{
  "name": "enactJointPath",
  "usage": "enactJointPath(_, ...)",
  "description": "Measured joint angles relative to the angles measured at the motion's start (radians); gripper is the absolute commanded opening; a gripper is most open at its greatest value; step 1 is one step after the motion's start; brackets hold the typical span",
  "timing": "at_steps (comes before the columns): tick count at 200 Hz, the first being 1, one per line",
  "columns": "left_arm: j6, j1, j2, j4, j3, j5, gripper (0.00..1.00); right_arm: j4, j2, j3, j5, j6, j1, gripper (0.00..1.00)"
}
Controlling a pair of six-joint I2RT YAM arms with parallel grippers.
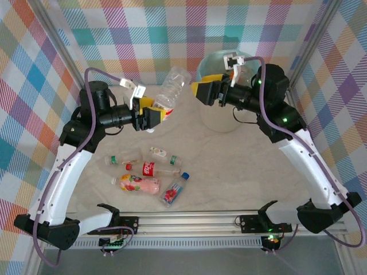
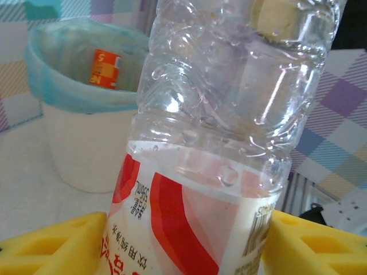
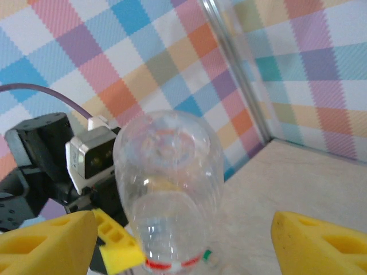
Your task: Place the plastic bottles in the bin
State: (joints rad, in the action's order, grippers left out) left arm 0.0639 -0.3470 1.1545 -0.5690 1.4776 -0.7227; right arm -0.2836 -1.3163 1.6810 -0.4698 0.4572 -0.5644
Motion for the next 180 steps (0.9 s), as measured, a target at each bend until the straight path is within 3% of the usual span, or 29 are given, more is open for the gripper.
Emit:
enactJointPath(56, 0.000, -0.019, -0.004, -0.001, -0.001, -0.026, 0.66, 0.065, -0.056, 0.024, -0.121, 0.072, -0.033, 0.85)
enactJointPath(159, 0.008, -0.032, -0.010, -0.046, 0.012, -0.034, 0.66, -0.032, -0.148, 0.144, -0.118, 0.031, -0.070, 0.86)
enactJointPath(180, 0.006, -0.035, -0.029, -0.063, 0.010, -0.015, 0.66, -0.061, -0.178, 0.173, -0.119, 0.010, -0.071, 0.81)
